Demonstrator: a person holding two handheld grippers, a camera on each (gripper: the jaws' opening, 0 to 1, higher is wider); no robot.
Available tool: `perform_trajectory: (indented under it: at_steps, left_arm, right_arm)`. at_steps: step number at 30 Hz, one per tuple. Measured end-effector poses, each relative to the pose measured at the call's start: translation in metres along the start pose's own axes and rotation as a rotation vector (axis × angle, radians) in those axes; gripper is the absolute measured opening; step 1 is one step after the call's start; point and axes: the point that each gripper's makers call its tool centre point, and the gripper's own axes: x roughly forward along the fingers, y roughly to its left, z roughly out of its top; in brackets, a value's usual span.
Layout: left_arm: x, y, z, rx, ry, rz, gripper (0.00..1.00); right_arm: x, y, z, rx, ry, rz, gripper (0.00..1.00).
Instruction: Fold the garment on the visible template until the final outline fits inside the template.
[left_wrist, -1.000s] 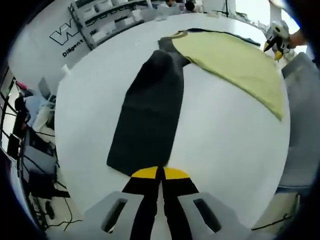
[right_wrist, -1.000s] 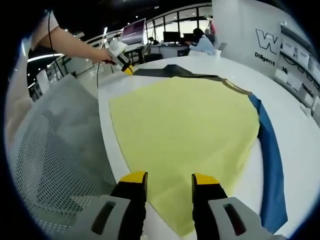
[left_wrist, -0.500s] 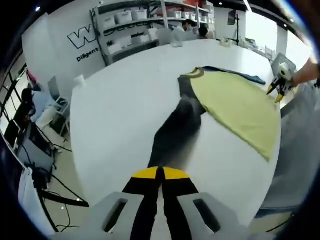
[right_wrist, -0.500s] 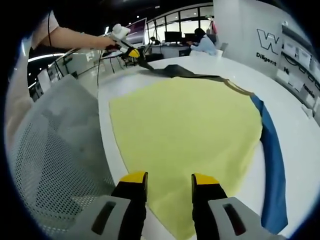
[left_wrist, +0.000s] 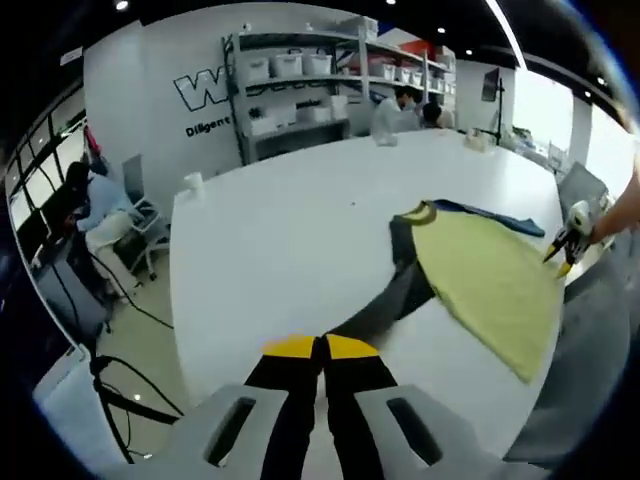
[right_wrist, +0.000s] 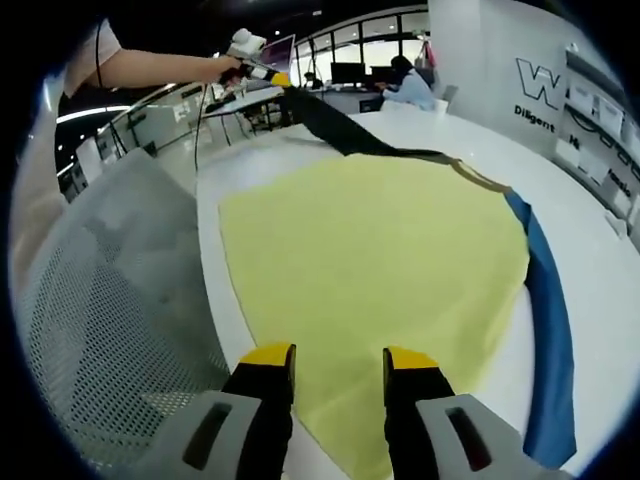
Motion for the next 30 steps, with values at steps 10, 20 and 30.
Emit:
perform_trajectory:
  at_steps: [10,20,30]
  left_arm:
    - [-0.007,0.045,0.023,-0.211,-0.062,0.045,0.02]
    - [0.021,0.063,-0.026,-0.372,0.090,0.092,0.02]
    - [0.022,0.038,-0.032,-0.437,0.116,0.020,0.02]
  right_arm:
    - [0.002,0.000,-0.001,-0.005,0.007,0.005,0.33]
    - [0.003,0.000,-0.001,-0.007,0.012,0.006,0.33]
    - [0.002,-0.001,-0.003,-0.010,0.023,0.006,0.32]
